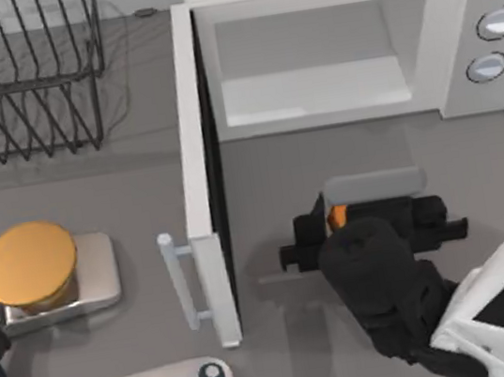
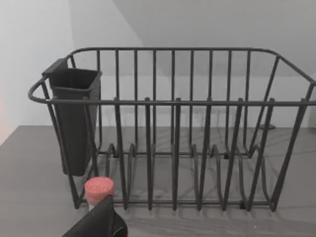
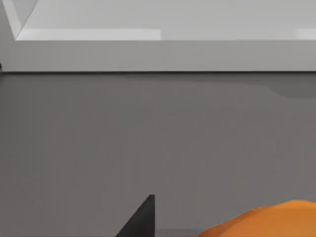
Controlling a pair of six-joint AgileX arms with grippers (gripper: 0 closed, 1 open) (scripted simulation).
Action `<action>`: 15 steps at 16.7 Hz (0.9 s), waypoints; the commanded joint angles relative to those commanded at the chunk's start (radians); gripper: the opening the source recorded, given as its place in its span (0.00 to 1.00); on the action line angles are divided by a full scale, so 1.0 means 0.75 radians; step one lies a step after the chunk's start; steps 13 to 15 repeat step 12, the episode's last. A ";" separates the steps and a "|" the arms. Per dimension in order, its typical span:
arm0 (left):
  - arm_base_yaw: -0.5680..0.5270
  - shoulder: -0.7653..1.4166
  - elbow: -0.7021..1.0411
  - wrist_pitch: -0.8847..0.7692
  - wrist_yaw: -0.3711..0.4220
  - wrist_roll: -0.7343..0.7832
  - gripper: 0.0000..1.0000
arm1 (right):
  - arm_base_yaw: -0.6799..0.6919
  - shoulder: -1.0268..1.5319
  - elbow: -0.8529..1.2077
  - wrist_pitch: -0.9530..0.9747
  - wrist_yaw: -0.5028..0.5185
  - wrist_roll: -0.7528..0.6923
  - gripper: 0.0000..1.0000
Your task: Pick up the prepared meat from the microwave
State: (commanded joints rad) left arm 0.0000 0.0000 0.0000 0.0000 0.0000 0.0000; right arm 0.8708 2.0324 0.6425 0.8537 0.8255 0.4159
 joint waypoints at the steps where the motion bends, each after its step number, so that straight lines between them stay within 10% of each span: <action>1: 0.000 0.000 0.000 0.000 0.000 0.000 1.00 | 0.000 0.000 0.000 0.000 0.000 0.000 0.60; 6: 0.000 0.000 0.000 0.000 0.000 0.000 1.00 | 0.000 0.000 0.000 0.000 0.000 0.000 0.98; 15: 0.000 0.000 0.000 0.000 0.000 0.000 1.00 | 0.000 0.000 0.000 0.000 0.000 0.000 1.00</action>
